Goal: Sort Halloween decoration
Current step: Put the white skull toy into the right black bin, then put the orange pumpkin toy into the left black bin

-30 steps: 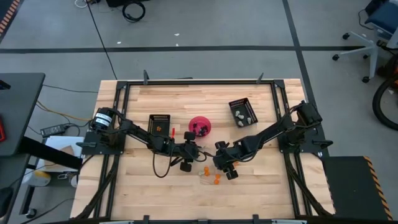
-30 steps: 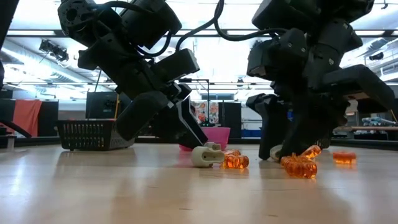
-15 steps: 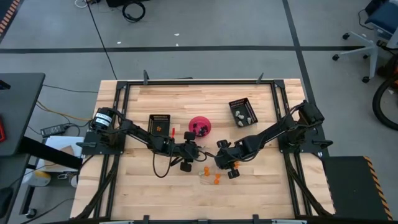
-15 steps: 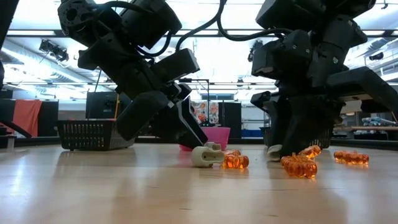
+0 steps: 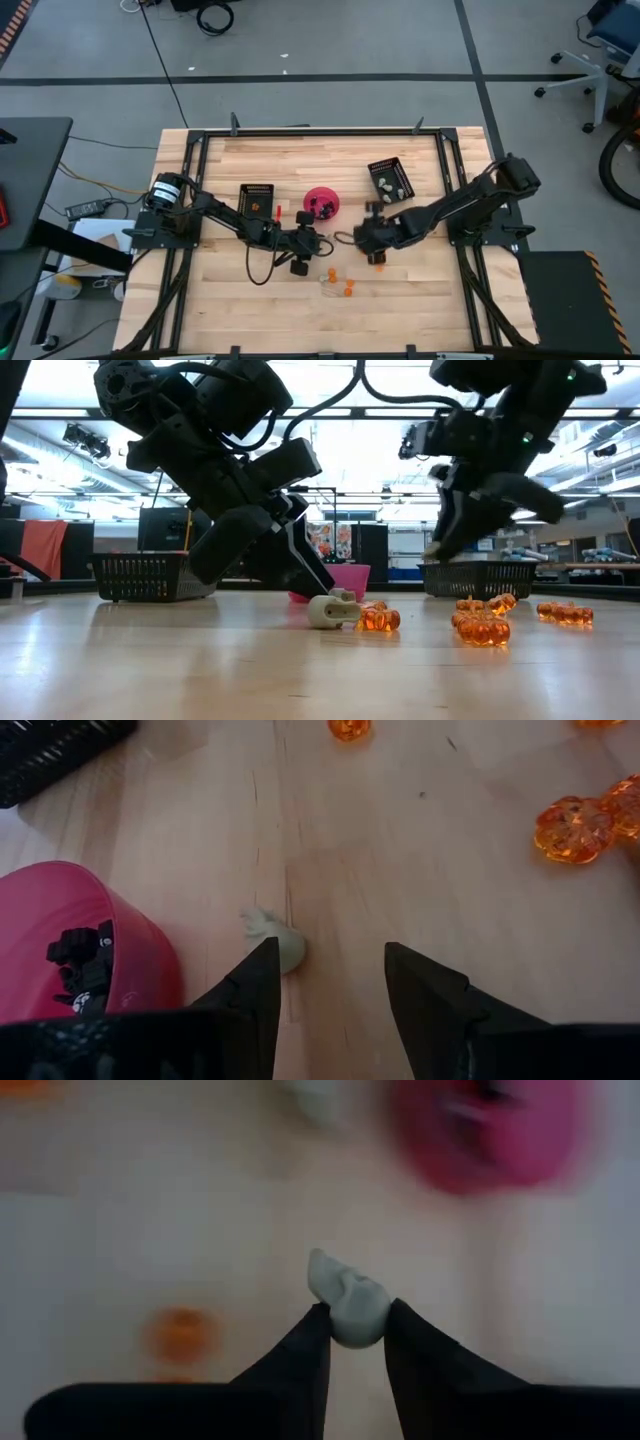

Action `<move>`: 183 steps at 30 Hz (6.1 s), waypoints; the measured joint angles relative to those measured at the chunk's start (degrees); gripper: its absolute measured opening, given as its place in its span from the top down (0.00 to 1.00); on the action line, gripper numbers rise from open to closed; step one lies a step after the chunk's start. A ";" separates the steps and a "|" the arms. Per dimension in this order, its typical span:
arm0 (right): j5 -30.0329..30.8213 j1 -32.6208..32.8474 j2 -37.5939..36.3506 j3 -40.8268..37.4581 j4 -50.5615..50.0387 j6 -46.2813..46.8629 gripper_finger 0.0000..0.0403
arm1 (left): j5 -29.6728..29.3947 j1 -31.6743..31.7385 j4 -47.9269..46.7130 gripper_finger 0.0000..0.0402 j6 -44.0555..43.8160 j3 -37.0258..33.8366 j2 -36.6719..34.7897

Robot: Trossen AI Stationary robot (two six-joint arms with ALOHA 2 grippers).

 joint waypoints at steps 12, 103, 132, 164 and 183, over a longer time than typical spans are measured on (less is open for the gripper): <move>12.53 -7.11 -9.63 0.07 -25.93 24.17 0.78 | 0.00 0.00 0.00 0.63 0.02 0.00 0.00; 10.98 -1.59 -21.08 -21.18 35.01 -2.95 0.59 | 14.74 3.98 4.66 0.59 -3.26 23.25 15.79; 13.91 0.08 -22.42 -21.18 35.01 -3.15 0.59 | 16.43 5.79 8.40 0.73 -4.47 24.65 21.94; 14.37 1.53 -22.40 -21.18 34.32 -2.08 0.59 | 18.82 5.37 9.18 0.85 -3.13 24.50 20.06; 14.50 1.53 -22.37 -21.18 35.05 -2.01 0.59 | 21.06 5.61 12.74 0.65 -4.79 25.54 24.46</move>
